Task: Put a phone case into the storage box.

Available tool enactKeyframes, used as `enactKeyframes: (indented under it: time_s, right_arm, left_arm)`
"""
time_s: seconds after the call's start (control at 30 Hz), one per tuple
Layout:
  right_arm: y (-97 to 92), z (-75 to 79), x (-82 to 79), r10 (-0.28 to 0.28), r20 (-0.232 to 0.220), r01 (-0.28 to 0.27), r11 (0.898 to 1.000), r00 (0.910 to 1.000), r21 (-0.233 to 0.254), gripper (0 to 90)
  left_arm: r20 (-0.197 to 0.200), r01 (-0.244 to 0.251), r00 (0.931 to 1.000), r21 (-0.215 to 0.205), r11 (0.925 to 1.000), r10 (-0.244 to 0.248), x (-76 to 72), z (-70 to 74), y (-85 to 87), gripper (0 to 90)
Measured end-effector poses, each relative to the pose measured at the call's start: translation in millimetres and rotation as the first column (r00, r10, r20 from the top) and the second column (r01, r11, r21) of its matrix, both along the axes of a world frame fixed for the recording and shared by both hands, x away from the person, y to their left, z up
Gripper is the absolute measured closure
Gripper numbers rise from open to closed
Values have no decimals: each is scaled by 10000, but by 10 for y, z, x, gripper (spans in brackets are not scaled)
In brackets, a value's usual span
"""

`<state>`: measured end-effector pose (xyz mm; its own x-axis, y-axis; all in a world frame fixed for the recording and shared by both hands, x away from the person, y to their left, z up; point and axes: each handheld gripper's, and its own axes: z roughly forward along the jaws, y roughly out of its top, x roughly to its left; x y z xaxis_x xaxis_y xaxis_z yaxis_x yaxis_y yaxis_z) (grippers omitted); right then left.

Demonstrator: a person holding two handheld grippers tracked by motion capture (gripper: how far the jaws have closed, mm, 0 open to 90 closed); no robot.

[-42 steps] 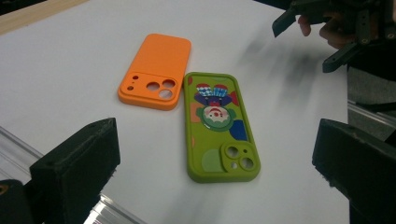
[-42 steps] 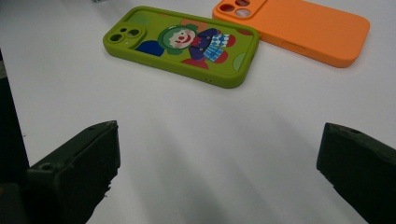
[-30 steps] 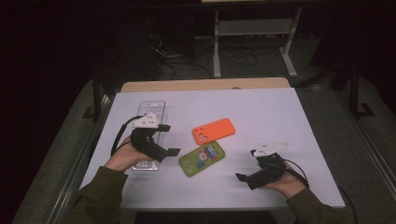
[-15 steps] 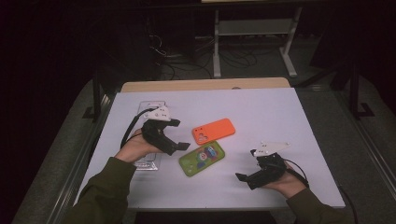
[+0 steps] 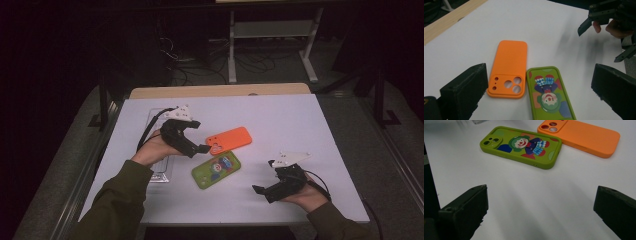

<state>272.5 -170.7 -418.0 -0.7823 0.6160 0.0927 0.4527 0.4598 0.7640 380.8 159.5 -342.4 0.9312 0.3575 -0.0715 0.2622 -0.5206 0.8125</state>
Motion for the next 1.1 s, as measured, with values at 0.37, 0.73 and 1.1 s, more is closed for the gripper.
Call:
enactKeyframes:
  time_s: [0.37, 0.73, 1.1]
  right_arm:
    - [-2, 5, -4, -29, -49, 29, 10000, 10000, 42, 0]
    - [0, 3, -4, 0, -47, 0, 10000, 10000, 32, 0]
    - [-2, 4, -4, 4, -86, -3, 9999, 10000, 103, 0]
  left_arm:
    - [88, -5, 10000, 86, 10000, 4, 120, 9, -121, 4]
    - [163, 37, 9999, 277, 9996, -42, 266, 15, -264, 3]
    - [75, -125, 9999, 584, 9982, 121, 487, -105, -392, 3]
